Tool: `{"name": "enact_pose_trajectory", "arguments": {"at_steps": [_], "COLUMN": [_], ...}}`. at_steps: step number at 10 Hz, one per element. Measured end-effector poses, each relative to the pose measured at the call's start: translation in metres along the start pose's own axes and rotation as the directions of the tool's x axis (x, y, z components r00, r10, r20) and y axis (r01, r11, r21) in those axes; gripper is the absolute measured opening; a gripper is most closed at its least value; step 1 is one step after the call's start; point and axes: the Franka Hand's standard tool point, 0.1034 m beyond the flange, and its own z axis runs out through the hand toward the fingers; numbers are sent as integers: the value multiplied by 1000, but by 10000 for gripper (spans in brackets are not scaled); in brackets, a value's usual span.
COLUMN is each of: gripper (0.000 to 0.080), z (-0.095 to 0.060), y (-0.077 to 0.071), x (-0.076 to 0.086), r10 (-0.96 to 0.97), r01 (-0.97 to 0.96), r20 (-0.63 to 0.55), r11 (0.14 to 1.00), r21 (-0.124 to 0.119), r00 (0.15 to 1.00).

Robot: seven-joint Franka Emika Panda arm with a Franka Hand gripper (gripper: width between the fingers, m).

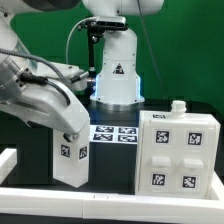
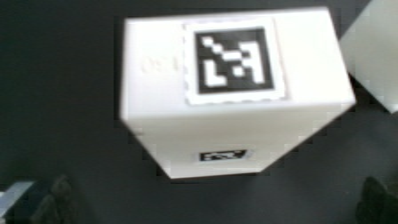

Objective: Assemble cabinet

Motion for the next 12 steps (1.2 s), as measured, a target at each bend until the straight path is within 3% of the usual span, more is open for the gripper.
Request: {"name": "enact_pose_trajectory", "arguments": {"at_steps": [2,3,9,12], "gripper": [797,797,797,797], "z": [19,28,31,39], "y": [-8,-6,7,17], "x": [-2,-6,-1,-5], "r10": [4,18,39,78], "r01": [-4,-20,-42,-81], "r20": [21,78,98,184], "r11": [1000,999,999,997], "r21": [-4,30,31,9], "r00": [1000,997,994,980]}}
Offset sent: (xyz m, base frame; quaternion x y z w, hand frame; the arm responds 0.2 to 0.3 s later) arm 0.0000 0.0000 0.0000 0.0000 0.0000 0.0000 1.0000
